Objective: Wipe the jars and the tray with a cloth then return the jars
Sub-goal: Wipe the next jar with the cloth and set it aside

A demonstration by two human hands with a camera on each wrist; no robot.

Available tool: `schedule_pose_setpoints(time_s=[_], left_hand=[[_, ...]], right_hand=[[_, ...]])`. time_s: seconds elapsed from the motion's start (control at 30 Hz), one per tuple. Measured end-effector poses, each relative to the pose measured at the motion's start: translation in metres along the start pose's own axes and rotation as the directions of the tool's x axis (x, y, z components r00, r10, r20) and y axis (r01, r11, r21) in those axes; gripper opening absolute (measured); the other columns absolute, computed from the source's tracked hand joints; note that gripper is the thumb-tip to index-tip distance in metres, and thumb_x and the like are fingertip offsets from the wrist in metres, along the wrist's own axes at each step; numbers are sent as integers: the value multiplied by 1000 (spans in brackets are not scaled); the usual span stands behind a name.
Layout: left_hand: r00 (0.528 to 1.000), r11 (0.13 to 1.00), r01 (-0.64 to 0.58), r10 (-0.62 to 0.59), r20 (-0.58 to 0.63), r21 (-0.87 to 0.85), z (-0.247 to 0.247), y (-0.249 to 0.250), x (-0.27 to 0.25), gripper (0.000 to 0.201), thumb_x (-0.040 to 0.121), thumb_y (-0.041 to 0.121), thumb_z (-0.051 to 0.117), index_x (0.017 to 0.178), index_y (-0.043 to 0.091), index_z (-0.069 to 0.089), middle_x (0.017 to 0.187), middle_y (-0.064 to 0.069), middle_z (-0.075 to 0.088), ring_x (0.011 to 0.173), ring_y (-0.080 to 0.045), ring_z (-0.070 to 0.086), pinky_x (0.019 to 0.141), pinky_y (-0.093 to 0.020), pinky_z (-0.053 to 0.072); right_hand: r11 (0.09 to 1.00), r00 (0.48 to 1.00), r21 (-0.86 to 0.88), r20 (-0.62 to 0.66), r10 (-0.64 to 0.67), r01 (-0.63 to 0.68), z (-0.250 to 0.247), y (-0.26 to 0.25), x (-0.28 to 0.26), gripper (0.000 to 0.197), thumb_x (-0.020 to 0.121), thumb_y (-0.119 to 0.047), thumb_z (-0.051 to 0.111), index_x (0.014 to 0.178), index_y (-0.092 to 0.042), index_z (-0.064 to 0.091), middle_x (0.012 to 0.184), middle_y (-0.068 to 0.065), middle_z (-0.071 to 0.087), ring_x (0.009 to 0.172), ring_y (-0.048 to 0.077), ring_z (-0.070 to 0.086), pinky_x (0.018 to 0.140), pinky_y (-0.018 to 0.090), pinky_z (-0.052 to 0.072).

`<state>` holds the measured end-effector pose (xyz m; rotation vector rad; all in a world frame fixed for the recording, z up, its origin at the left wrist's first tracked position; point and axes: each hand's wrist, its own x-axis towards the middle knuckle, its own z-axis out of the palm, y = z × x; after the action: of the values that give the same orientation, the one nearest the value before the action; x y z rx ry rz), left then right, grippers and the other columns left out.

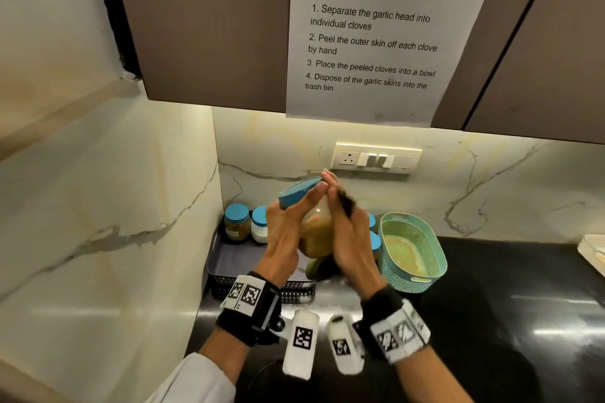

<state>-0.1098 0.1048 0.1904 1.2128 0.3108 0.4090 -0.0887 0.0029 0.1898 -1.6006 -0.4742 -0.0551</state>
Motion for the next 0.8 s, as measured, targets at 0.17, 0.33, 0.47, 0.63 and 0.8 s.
schedule_pose_setpoints(time_s=[0.17, 0.33, 0.47, 0.63, 0.8], left_hand=[[996, 995, -91, 91, -6, 32, 0, 6, -3, 59, 55, 56, 84, 103, 24, 74, 93, 4, 81, 90, -13, 77, 86, -33, 64], [991, 992, -123, 125, -55, 34, -6, -4, 3, 68, 59, 50, 85, 115, 13, 73, 104, 1, 78, 100, -19, 75, 87, -28, 61], [991, 989, -132, 132, -6, 62, 1, 1, 1, 68, 59, 51, 85, 116, 16, 69, 97, 10, 75, 85, 1, 71, 75, -14, 56], [997, 997, -73, 73, -23, 9, -7, 5, 9, 66, 59, 63, 91, 106, 20, 77, 97, -3, 81, 98, -26, 77, 88, -41, 63], [998, 999, -50, 50, -36, -8, 0, 2, 5, 52, 64, 48, 86, 105, 18, 74, 91, 3, 79, 89, -14, 75, 72, -21, 60]], right_hand=[[993, 998, 103, -18, 57, -55, 4, -6, -10, 47, 103, -61, 44, 140, -38, 61, 139, -7, 67, 129, 11, 63, 103, 33, 55], [990, 1000, 142, 6, -18, 17, 8, 6, -14, 43, 108, -41, 46, 145, -23, 58, 138, -7, 68, 131, 10, 61, 100, 24, 54], [974, 985, 145, 19, 170, -171, 0, -17, 7, 35, 107, -50, 41, 126, -35, 66, 117, -15, 71, 118, 9, 68, 85, 17, 55], [984, 984, 14, -9, -177, 177, 19, 0, -25, 63, 101, -64, 42, 154, -31, 45, 155, -6, 52, 143, 0, 47, 109, 19, 48], [985, 990, 97, 21, 138, -140, 5, -14, 13, 42, 104, -56, 41, 123, -31, 70, 117, -4, 76, 108, 6, 71, 94, 27, 58]])
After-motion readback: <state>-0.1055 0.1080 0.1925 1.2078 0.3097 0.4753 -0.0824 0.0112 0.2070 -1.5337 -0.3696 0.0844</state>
